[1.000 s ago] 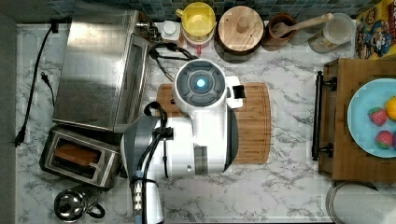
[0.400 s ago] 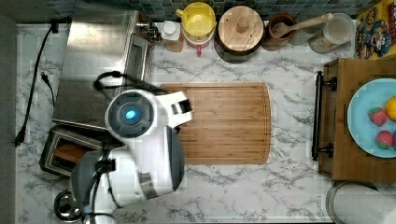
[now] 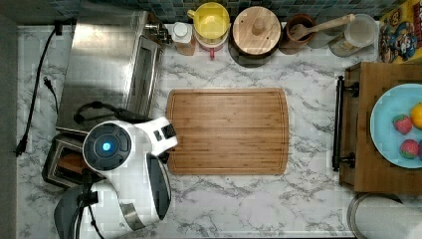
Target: Turn on the toaster.
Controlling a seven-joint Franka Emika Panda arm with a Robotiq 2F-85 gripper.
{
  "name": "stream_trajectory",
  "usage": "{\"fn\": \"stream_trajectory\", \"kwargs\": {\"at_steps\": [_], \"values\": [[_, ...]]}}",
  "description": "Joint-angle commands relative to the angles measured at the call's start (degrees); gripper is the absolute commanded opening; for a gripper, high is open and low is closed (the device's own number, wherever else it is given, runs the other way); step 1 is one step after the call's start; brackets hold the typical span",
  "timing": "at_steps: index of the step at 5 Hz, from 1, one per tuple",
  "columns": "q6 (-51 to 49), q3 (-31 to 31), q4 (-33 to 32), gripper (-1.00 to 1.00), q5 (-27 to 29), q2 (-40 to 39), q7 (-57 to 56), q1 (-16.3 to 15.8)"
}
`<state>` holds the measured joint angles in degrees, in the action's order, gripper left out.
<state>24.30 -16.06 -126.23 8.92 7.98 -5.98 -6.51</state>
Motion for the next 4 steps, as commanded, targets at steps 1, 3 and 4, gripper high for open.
{"fn": "stream_trajectory", "kwargs": {"at_steps": [1, 3, 4], "values": [[2.00, -1.22, -10.49, -1.00, 4.66, 13.15, 1.80, -2.91], [8.00, -4.27, -14.11, -1.00, 9.21, 13.28, 1.90, -5.69], [7.94, -4.71, -15.39, -1.00, 9.54, 12.30, 2.59, -5.67]]}}
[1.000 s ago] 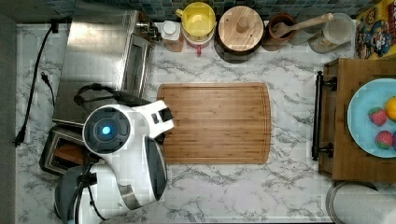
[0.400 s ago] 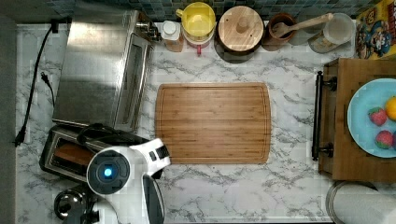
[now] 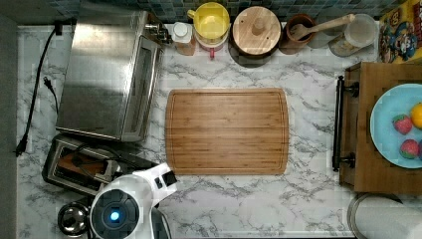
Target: Turn on the toaster.
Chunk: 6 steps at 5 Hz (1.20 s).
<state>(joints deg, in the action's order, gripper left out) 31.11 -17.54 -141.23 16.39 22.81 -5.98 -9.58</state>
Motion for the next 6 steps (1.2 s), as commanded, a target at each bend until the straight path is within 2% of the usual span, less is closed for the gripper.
{"fn": "stream_trajectory", "kwargs": {"at_steps": [1, 2, 6], "values": [[2.41, -4.41, -1.31, -1.00, 1.67, -2.57, 4.56, -1.20], [5.43, -5.46, -2.87, -1.00, 2.62, -1.59, 6.19, -0.20], [11.18, -7.46, -4.28, -1.00, 4.43, -5.74, 5.36, -2.36]]}}
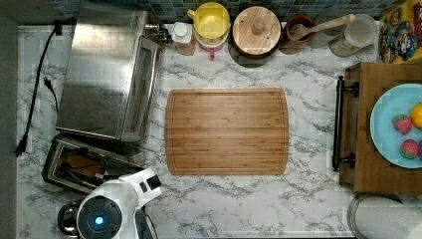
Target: Turn on the toaster.
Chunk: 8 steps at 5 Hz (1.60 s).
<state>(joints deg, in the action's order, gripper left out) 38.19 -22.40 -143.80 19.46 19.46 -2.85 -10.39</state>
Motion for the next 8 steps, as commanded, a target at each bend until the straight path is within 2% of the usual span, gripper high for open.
{"fn": "stream_trajectory", "kwargs": {"at_steps": [1, 3, 4, 5, 6, 7, 8], "values": [[3.39, -3.43, -1.09, -1.00, -0.56, -5.27, 4.04, -0.05], [4.63, -3.43, -2.53, -1.00, -1.49, -6.76, 7.56, 2.70], [8.99, -3.93, -5.08, -1.00, -1.92, -5.40, 10.24, 3.28], [8.20, -5.29, -4.67, -1.00, -0.27, -6.40, 8.60, 5.94], [9.84, -3.01, -5.90, -1.00, 1.00, -7.99, 6.69, 3.34], [12.20, -1.91, -8.47, -1.00, 3.74, -7.96, 4.07, 3.23], [14.02, 0.34, -11.93, -1.00, 8.90, -7.60, -0.84, 3.16]]}}
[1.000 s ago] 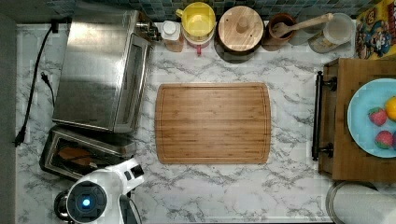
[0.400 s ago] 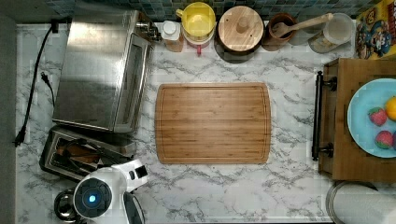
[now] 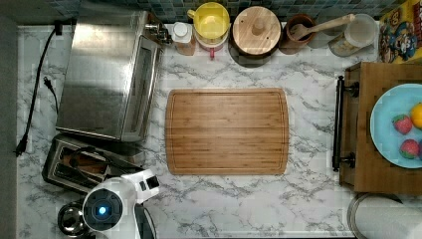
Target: Turn on the toaster.
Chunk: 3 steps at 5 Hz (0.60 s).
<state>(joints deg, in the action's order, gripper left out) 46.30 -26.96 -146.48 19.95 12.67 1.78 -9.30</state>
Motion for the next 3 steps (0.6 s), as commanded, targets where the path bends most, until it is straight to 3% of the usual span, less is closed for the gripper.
{"fn": "stream_trajectory", "kwargs": {"at_steps": [1, 2, 3], "values": [[5.92, 6.04, -11.40, -1.00, 11.48, -1.57, -8.90, 2.18], [7.23, 6.29, -12.89, -1.00, 16.15, -2.61, -13.37, 1.91], [5.87, 8.00, -12.08, -1.00, 17.24, -6.81, -15.58, -0.15]]}}
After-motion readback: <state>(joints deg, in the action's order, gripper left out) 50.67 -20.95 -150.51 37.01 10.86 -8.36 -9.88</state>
